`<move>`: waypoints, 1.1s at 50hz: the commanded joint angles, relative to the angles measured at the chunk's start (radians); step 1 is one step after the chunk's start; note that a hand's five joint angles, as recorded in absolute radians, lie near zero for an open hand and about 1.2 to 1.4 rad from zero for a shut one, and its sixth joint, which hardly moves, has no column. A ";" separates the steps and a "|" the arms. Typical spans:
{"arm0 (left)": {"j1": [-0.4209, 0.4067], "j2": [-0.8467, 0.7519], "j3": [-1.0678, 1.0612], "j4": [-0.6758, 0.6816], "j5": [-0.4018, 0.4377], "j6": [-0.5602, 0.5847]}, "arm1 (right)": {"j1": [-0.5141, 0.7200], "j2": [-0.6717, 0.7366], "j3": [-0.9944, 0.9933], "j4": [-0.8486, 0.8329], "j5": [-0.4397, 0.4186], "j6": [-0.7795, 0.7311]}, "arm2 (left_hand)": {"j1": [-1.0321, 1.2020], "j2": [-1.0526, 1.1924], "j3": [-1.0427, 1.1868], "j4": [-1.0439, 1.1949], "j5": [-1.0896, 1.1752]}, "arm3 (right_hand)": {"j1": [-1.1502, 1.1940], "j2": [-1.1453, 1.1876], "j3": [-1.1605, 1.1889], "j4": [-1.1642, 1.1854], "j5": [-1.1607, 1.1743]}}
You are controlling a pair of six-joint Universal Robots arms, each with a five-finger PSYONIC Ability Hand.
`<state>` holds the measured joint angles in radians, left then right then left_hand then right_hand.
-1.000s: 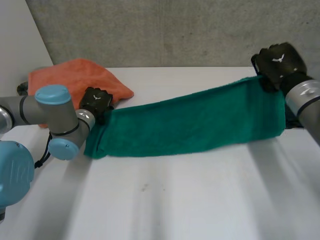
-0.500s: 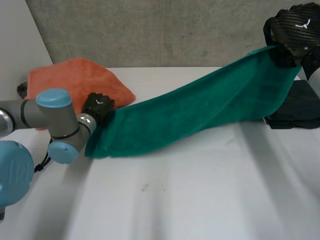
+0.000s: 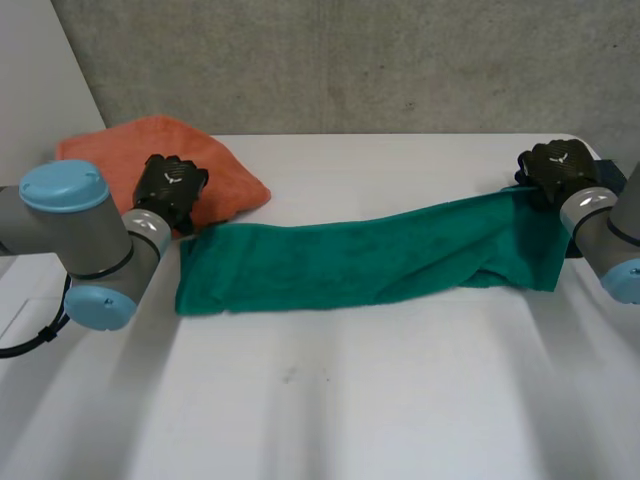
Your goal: Fold the laundry.
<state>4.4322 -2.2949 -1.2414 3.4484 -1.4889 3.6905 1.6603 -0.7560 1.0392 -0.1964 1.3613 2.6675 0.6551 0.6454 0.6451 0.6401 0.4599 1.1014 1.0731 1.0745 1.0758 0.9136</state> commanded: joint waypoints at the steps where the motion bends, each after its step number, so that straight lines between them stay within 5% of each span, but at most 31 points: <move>1: -0.036 0.037 -0.041 -0.006 -0.001 0.000 | 0.013 0.003 -0.041 -0.014 0.065 0.009 | -0.016 -0.006 -0.006 -0.001 0.005 | -0.927 -0.899 -0.900 -0.901 -0.914; 6: -0.047 0.112 -0.119 -0.023 -0.001 -0.003 | 0.015 -0.143 0.031 0.009 0.105 0.002 | -0.025 -0.015 -0.015 -0.010 -0.004 | -0.927 -0.899 -0.900 -0.901 -0.914; 15: -0.063 0.311 -0.415 -0.075 0.002 -0.006 | -0.013 -0.410 0.355 0.216 0.027 0.008 | -0.036 -0.027 -0.026 -0.021 -0.016 | -0.797 -0.768 -0.770 -0.771 -0.783; 21: -0.065 0.328 -0.495 -0.057 0.006 -0.006 | -0.079 -0.419 0.510 0.281 -0.001 0.011 | -0.042 -0.033 -0.032 -0.027 -0.022 | -0.735 -0.706 -0.708 -0.709 -0.721; 35: -0.040 0.311 -0.495 0.029 -0.001 -0.006 | -0.074 -0.257 0.561 -0.004 0.002 -0.003 | 0.011 0.020 0.021 0.026 0.031 | -0.447 -0.419 -0.420 -0.422 -0.434; 38: -0.042 0.330 -0.498 0.029 -0.001 -0.007 | -0.079 -0.238 0.545 -0.020 0.009 -0.023 | 0.011 0.020 0.021 0.026 0.031 | 0.292 0.320 0.319 0.318 0.305; 45: -0.036 0.387 -0.513 0.018 -0.001 -0.007 | -0.158 -0.371 0.597 -0.009 0.035 -0.077 | 0.008 0.017 0.018 0.023 0.028 | 0.295 0.323 0.322 0.320 0.308; 50: -0.014 0.430 -0.533 0.017 -0.001 -0.007 | -0.376 -0.448 0.579 0.041 -0.034 -0.291 | 0.005 0.014 0.015 0.020 0.025 | 0.295 0.323 0.322 0.320 0.308; 55: 0.004 0.459 -0.558 0.017 0.001 -0.007 | -0.418 -0.398 0.495 0.058 -0.022 -0.498 | -0.001 0.008 0.009 0.014 0.019 | 0.295 0.323 0.322 0.320 0.308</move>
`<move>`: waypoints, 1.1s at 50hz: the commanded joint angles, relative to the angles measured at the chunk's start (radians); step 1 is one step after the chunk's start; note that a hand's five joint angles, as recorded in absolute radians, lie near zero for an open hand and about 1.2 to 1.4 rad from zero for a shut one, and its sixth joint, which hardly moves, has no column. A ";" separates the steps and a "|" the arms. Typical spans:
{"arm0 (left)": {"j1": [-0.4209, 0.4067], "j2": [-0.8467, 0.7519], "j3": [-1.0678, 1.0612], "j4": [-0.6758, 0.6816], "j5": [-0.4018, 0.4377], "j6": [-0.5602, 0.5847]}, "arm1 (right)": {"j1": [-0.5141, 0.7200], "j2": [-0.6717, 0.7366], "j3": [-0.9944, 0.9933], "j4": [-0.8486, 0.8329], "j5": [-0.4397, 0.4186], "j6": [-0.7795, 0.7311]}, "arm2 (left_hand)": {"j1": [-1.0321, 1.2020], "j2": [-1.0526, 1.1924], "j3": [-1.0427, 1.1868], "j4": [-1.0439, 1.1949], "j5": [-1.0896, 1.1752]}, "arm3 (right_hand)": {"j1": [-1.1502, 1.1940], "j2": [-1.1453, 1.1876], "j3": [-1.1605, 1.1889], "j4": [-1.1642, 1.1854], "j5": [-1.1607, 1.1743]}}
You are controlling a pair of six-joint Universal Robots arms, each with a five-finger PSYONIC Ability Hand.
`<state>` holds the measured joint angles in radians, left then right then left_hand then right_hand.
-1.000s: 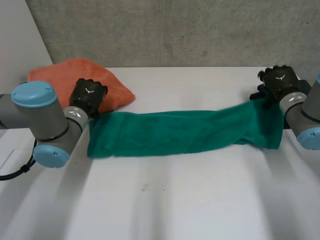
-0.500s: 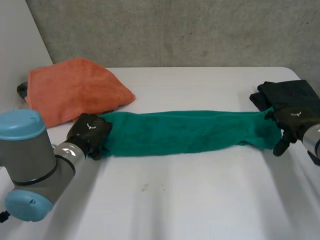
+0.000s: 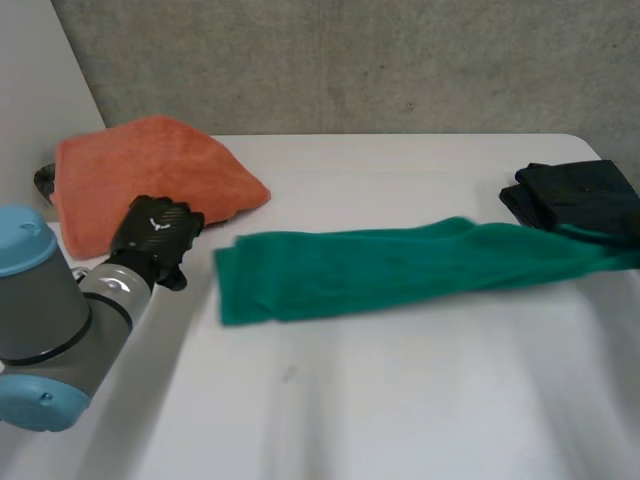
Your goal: Fold the laundry.
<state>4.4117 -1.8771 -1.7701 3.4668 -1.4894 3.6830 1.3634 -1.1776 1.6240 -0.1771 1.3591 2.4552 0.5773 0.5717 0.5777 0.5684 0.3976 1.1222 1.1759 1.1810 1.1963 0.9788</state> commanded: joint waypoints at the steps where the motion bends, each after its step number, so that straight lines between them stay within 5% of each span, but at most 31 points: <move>1: 0.025 0.044 -0.032 -0.001 0.001 0.000 | -0.115 0.035 -0.099 0.042 -0.008 -0.301 | 0.074 0.079 0.073 0.083 0.079 | 0.274 0.220 0.215 0.200 0.243; 6: 0.029 0.056 -0.043 -0.001 0.001 -0.001 | 0.040 0.029 -0.139 0.030 0.014 -0.288 | 0.071 0.076 0.070 0.080 0.076 | 0.274 0.220 0.215 0.200 0.243; 17: 0.018 0.101 -0.037 0.002 0.001 -0.003 | 0.638 0.041 -0.176 -0.186 -0.080 -0.154 | 0.068 0.073 0.067 0.077 0.073 | 0.274 0.220 0.215 0.200 0.243; 26: -0.047 0.101 -0.016 0.011 0.001 -0.012 | 0.931 0.325 -0.188 -0.220 -0.149 -0.211 | 0.056 0.062 0.056 0.065 0.061 | 0.274 0.220 0.215 0.200 0.243; 28: -0.057 0.096 -0.006 0.012 0.001 -0.017 | 0.939 0.334 -0.185 -0.222 -0.143 -0.222 | 0.044 0.050 0.044 0.053 0.049 | 0.066 0.012 0.007 -0.008 0.035; 29: -0.064 0.093 0.007 0.012 0.001 -0.020 | 0.935 0.326 -0.178 -0.228 -0.126 -0.220 | 0.041 0.047 0.041 0.050 0.047 | -0.544 -0.597 -0.602 -0.618 -0.575; 31: -0.074 0.090 0.024 0.014 0.001 -0.023 | 0.928 0.308 -0.167 -0.228 -0.101 -0.200 | 0.041 0.047 0.041 0.050 0.046 | -0.948 -1.001 -1.006 -1.022 -0.979; 38: -0.178 0.036 0.152 0.017 0.000 -0.069 | 0.774 0.046 -0.089 -0.147 0.049 0.060 | 0.027 0.032 0.026 0.036 0.032 | -0.948 -1.001 -1.006 -1.022 -0.979; 44: -0.270 -0.068 0.270 0.014 -0.005 -0.100 | 0.603 0.001 0.028 0.020 -0.015 0.237 | 0.030 0.035 0.029 0.038 0.035 | -0.948 -1.001 -1.006 -1.022 -0.979; 50: -0.351 -0.145 0.328 0.009 -0.060 -0.097 | 0.487 0.038 0.131 -0.011 -0.018 0.171 | 0.018 0.023 0.017 0.027 0.023 | -0.948 -1.001 -1.006 -1.022 -0.979; 55: -0.367 -0.155 0.331 0.008 -0.089 -0.097 | 0.410 0.064 0.142 -0.035 0.006 0.022 | 0.015 0.021 0.015 0.024 0.020 | 0.003 -0.051 -0.056 -0.071 -0.028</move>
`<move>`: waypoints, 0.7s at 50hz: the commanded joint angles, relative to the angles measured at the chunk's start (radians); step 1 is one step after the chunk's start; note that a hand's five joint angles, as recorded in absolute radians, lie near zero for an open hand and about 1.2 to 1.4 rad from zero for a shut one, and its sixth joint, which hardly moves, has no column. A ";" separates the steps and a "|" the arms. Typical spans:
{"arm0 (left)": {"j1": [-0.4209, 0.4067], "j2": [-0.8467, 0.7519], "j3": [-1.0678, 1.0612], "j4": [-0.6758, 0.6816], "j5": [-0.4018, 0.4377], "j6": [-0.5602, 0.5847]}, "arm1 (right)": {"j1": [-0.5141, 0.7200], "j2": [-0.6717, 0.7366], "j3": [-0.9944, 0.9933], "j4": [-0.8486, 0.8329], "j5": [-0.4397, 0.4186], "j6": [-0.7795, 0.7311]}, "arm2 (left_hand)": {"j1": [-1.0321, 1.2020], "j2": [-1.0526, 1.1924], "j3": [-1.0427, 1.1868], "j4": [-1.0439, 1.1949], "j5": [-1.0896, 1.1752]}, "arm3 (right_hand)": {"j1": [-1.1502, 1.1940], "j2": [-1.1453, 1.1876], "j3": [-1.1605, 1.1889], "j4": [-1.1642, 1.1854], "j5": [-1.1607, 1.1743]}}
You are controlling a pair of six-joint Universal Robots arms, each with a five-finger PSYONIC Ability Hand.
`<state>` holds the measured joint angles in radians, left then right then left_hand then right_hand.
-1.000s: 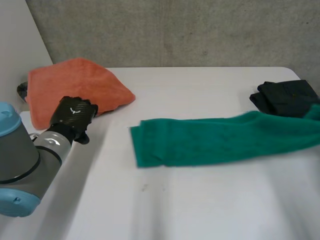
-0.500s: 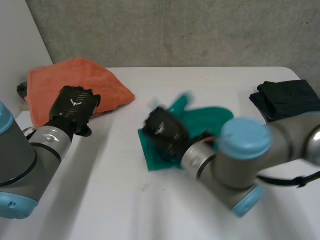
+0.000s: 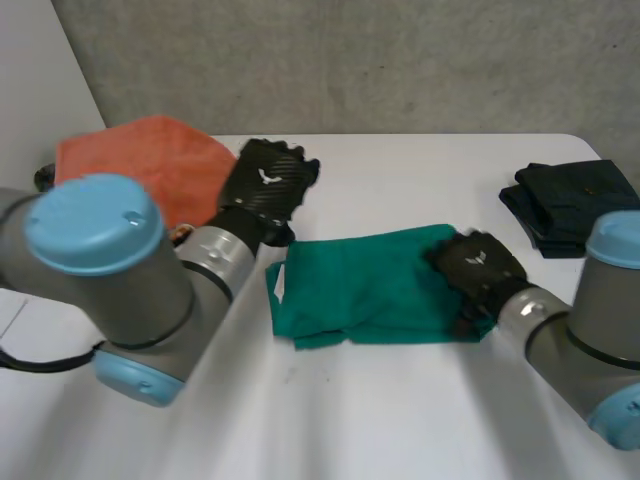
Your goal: Fold the laundry.
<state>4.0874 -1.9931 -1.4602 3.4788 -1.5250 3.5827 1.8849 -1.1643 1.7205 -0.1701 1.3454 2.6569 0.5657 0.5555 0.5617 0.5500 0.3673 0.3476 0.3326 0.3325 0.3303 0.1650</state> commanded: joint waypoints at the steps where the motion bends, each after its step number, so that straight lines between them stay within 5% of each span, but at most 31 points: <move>1: -0.042 -0.038 0.017 -0.006 -0.053 0.002 | -0.113 0.051 0.031 -0.042 0.035 -0.225 | 0.029 0.040 0.033 0.045 0.053 | 1.046 1.061 1.061 1.063 1.054; 6: -0.038 -0.020 -0.005 -0.010 -0.055 0.002 | -0.070 0.049 -0.030 -0.066 0.100 -0.284 | 0.029 0.040 0.033 0.045 0.053 | 1.049 1.064 1.064 1.066 1.057; 12: 0.005 0.057 -0.061 -0.012 -0.055 0.001 | 0.140 0.041 -0.102 -0.181 0.084 -0.275 | 0.024 0.034 0.028 0.039 0.047 | 1.049 1.064 1.064 1.066 1.057; 20: 0.059 0.079 -0.120 -0.011 -0.058 -0.005 | 0.368 0.171 -0.116 -0.258 -0.135 -0.288 | -0.006 0.004 -0.002 0.010 0.018 | 1.049 1.064 1.064 1.066 1.057; 23: 0.059 0.077 -0.123 -0.010 -0.060 -0.008 | 0.370 0.202 -0.127 -0.264 -0.152 -0.273 | -0.006 0.004 -0.002 0.010 0.018 | 0.363 0.378 0.378 0.380 0.371; 24: 0.057 0.076 -0.123 -0.009 -0.061 -0.013 | 0.372 0.196 -0.128 -0.269 -0.155 -0.247 | -0.006 0.004 -0.002 0.010 0.018 | -0.024 -0.009 -0.009 -0.007 -0.016; 27: 0.054 0.070 -0.114 -0.003 -0.069 -0.031 | 0.356 0.184 -0.131 -0.278 -0.144 -0.149 | -0.003 0.007 0.001 0.013 0.021 | -0.072 -0.057 -0.056 -0.054 -0.063; 35: 0.032 0.002 -0.004 -0.001 -0.087 -0.171 | 0.076 -0.040 -0.068 -0.258 -0.112 0.417 | 0.006 0.016 0.010 0.022 0.030 | -0.173 -0.158 -0.158 -0.156 -0.165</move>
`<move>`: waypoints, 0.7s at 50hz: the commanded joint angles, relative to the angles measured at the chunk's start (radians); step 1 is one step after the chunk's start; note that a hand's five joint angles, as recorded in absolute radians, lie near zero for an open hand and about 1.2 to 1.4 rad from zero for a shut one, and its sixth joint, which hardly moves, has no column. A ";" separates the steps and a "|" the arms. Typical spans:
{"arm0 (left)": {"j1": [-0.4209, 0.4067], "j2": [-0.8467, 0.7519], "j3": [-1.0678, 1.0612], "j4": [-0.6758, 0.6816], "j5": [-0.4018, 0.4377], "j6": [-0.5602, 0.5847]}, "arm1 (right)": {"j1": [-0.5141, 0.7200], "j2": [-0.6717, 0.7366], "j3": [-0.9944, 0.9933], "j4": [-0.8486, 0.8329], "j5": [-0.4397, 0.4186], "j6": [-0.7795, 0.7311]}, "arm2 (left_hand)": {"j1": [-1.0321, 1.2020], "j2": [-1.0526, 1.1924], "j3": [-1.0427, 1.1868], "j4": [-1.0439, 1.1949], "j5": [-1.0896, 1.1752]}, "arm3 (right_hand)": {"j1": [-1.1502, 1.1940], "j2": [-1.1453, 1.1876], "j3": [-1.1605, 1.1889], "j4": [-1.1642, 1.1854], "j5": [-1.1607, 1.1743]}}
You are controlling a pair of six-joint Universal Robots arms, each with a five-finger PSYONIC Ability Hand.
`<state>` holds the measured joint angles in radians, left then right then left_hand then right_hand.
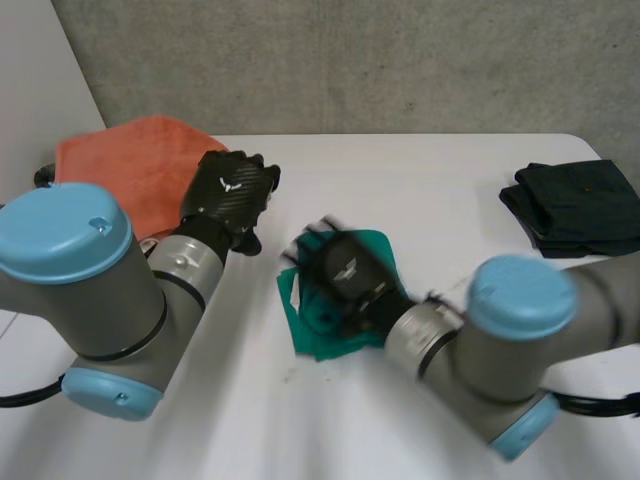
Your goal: Fold the laundry.
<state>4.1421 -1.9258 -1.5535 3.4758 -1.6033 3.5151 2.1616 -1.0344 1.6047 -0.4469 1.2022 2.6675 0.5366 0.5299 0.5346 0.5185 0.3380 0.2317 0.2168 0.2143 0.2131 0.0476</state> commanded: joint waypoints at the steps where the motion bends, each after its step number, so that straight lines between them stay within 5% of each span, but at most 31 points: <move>1: -0.036 -0.081 0.108 0.002 -0.007 -0.114 | -0.215 -0.179 0.047 0.034 0.031 0.440 | 0.035 0.042 0.037 0.053 0.059 | -0.057 -0.042 -0.040 -0.039 -0.048; 6: -0.109 -0.200 0.220 -0.007 -0.006 -0.159 | -0.256 -0.177 0.012 0.184 0.023 0.497 | 0.029 0.036 0.031 0.047 0.053 | -0.057 -0.042 -0.040 -0.039 -0.048; 15: -0.174 -0.407 0.389 -0.127 -0.010 -0.163 | -0.246 0.048 -0.228 0.420 0.036 0.483 | -0.038 -0.031 -0.036 -0.020 -0.014 | -0.057 -0.042 -0.040 -0.039 -0.048; 21: -0.168 -0.427 0.388 -0.241 -0.067 -0.150 | -0.214 0.139 -0.308 0.476 0.030 0.470 | -0.068 -0.061 -0.066 -0.049 -0.043 | -0.057 -0.042 -0.040 -0.039 -0.048; 26: -0.161 -0.420 0.362 -0.296 -0.202 -0.062 | -0.161 0.200 -0.353 0.496 0.033 0.413 | -0.223 -0.216 -0.221 -0.205 -0.199 | -0.057 -0.042 -0.040 -0.039 -0.048; 35: -0.172 -0.409 0.314 -0.311 -0.233 0.024 | -0.135 0.221 -0.370 0.542 0.137 0.191 | -0.338 -0.331 -0.336 -0.320 -0.314 | -0.057 -0.042 -0.040 -0.039 -0.048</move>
<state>3.9765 -2.3422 -1.2145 3.1666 -1.8274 3.5005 2.0118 -0.8118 1.2395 0.0787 1.2590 2.9921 0.2549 0.2494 0.2501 0.2468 0.0958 0.2317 0.2168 0.2143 0.2131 0.0476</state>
